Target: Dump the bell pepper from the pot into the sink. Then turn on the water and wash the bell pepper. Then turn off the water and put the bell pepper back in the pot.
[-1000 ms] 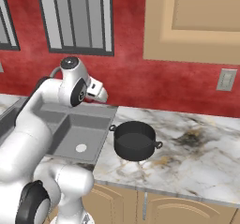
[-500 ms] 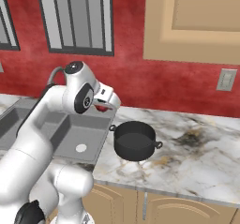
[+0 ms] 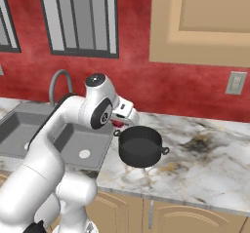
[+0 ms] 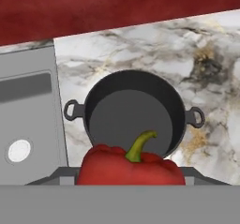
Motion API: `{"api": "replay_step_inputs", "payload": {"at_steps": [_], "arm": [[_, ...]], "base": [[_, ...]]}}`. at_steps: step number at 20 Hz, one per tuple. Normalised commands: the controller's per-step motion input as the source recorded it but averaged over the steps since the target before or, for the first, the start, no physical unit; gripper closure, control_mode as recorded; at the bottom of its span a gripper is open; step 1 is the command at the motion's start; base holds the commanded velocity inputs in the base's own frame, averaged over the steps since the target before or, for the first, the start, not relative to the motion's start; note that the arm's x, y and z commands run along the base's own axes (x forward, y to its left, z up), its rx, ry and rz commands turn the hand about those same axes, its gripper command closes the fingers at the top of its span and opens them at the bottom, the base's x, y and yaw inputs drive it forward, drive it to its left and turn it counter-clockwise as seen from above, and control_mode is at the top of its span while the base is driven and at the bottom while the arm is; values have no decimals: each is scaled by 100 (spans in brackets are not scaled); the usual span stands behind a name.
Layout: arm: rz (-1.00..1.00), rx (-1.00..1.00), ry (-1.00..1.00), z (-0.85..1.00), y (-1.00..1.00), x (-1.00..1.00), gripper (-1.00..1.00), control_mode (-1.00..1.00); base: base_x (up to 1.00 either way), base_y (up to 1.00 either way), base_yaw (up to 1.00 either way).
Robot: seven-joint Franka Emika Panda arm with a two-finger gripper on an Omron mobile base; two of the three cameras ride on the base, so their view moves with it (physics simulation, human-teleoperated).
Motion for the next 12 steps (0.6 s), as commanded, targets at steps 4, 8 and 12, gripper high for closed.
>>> {"api": "replay_step_inputs", "payload": {"at_steps": [4,8,12], "arm": [[0,8,5,-29,-18,0,100,-100],[0,3,1,-39,-16,0,100,-100],[0,0,1,-44,-8,3,100,-100]], "base": [[0,0,0],[0,0,0],[0,0,0]]}}
